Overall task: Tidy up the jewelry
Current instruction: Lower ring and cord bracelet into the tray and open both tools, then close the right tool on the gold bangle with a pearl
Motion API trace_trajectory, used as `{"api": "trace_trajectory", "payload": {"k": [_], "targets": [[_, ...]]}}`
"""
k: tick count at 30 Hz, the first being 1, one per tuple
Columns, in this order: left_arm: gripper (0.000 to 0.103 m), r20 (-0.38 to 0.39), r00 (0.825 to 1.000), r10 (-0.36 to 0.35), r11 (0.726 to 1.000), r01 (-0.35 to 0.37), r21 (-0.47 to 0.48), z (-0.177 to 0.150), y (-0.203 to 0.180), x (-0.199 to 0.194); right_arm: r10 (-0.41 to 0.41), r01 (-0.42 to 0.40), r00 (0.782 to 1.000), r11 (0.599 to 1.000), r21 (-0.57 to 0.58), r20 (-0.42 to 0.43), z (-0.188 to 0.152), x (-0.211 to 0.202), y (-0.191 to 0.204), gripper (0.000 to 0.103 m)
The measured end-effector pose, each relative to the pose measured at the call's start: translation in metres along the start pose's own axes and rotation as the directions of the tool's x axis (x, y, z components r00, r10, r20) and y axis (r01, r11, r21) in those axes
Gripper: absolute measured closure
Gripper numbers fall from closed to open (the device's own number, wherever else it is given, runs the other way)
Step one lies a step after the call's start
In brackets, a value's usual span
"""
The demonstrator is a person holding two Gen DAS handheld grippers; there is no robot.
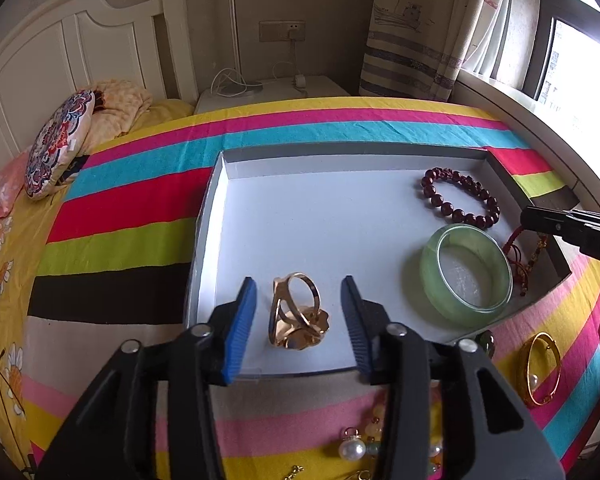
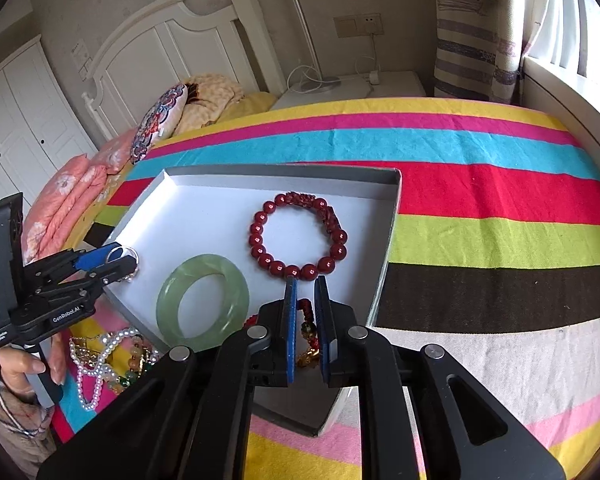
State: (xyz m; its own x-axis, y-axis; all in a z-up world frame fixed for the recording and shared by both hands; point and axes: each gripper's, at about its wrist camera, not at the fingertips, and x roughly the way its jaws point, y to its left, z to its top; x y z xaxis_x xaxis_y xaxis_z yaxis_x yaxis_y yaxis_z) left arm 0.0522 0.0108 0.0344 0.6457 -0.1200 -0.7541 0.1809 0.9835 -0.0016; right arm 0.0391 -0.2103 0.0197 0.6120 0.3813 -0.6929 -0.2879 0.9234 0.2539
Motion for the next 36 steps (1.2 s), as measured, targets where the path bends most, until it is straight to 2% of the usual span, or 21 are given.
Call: {"api": "trace_trajectory", "payload": {"k": [1, 2, 3, 4, 5, 9, 13, 14, 18, 22, 26, 29, 31, 36], "targets": [[0.034, 0.011, 1.000, 0.005, 1.000, -0.005, -0.004, 0.000, 0.001, -0.002, -0.001, 0.001, 1.000, 1.000, -0.008, 0.022, 0.001, -0.007, 0.002, 0.088], [0.031, 0.022, 1.000, 0.006, 1.000, -0.005, -0.009, 0.000, 0.001, -0.005, 0.001, 0.000, 0.999, 1.000, -0.016, 0.042, 0.002, -0.014, 0.004, 0.073], [0.027, 0.030, 1.000, 0.003, 1.000, -0.002, -0.015, 0.000, 0.002, -0.007, 0.001, 0.001, 0.998, 1.000, -0.023, 0.064, 0.004, -0.020, 0.006, 0.036], [0.025, 0.034, 0.999, 0.001, 1.000, -0.001, -0.020, 0.000, 0.002, -0.009, -0.004, 0.007, 0.995, 0.999, -0.032, 0.098, 0.006, -0.028, 0.008, 0.022], [0.024, 0.036, 0.999, 0.001, 1.000, -0.001, -0.022, 0.000, 0.002, -0.011, -0.004, 0.011, 0.991, 0.999, -0.051, 0.137, 0.008, -0.037, 0.011, 0.021], [0.020, 0.060, 0.998, 0.021, 1.000, -0.020, -0.016, -0.002, -0.003, -0.031, 0.004, 0.010, 0.983, 0.997, -0.076, 0.181, 0.014, -0.067, 0.019, 0.025], [0.002, 0.163, 0.983, 0.082, 0.997, -0.081, -0.018, -0.015, -0.007, -0.075, 0.019, 0.001, 0.975, 0.996, -0.090, 0.221, -0.002, -0.096, 0.025, 0.025], [0.002, 0.187, 0.978, 0.093, 0.996, -0.090, -0.024, -0.021, -0.007, -0.086, 0.020, 0.001, 0.975, 0.995, -0.097, 0.221, -0.009, -0.100, 0.026, 0.025], [0.002, 0.208, 0.970, 0.126, 0.992, -0.119, -0.044, -0.048, -0.006, -0.114, -0.015, 0.041, 0.984, 0.989, -0.139, 0.178, -0.040, -0.102, 0.032, 0.025], [0.002, 0.188, 0.969, 0.162, 0.985, -0.148, -0.083, -0.080, 0.004, -0.124, -0.010, 0.024, 0.996, 0.985, -0.170, 0.085, -0.066, -0.088, 0.037, 0.024], [0.002, 0.160, 0.983, 0.092, 0.988, -0.071, -0.135, -0.109, 0.016, -0.121, -0.024, 0.022, 1.000, 0.977, -0.214, -0.008, -0.089, -0.067, 0.045, 0.021], [0.002, 0.139, 0.989, 0.060, 0.991, -0.042, -0.131, -0.123, 0.022, -0.114, -0.034, 0.016, 0.997, 0.967, -0.254, -0.065, -0.098, -0.051, 0.053, 0.019], [0.002, 0.122, 0.991, 0.056, 0.992, -0.042, -0.117, -0.130, 0.022, -0.107, -0.044, 0.019, 0.995, 0.960, -0.279, -0.085, -0.100, -0.042, 0.058, 0.018], [0.002, 0.125, 0.991, -0.036, 0.991, 0.052, -0.120, -0.129, 0.027, -0.101, -0.025, -0.040, 0.986, 0.922, -0.386, -0.162, -0.102, -0.021, 0.067, 0.017]]}}
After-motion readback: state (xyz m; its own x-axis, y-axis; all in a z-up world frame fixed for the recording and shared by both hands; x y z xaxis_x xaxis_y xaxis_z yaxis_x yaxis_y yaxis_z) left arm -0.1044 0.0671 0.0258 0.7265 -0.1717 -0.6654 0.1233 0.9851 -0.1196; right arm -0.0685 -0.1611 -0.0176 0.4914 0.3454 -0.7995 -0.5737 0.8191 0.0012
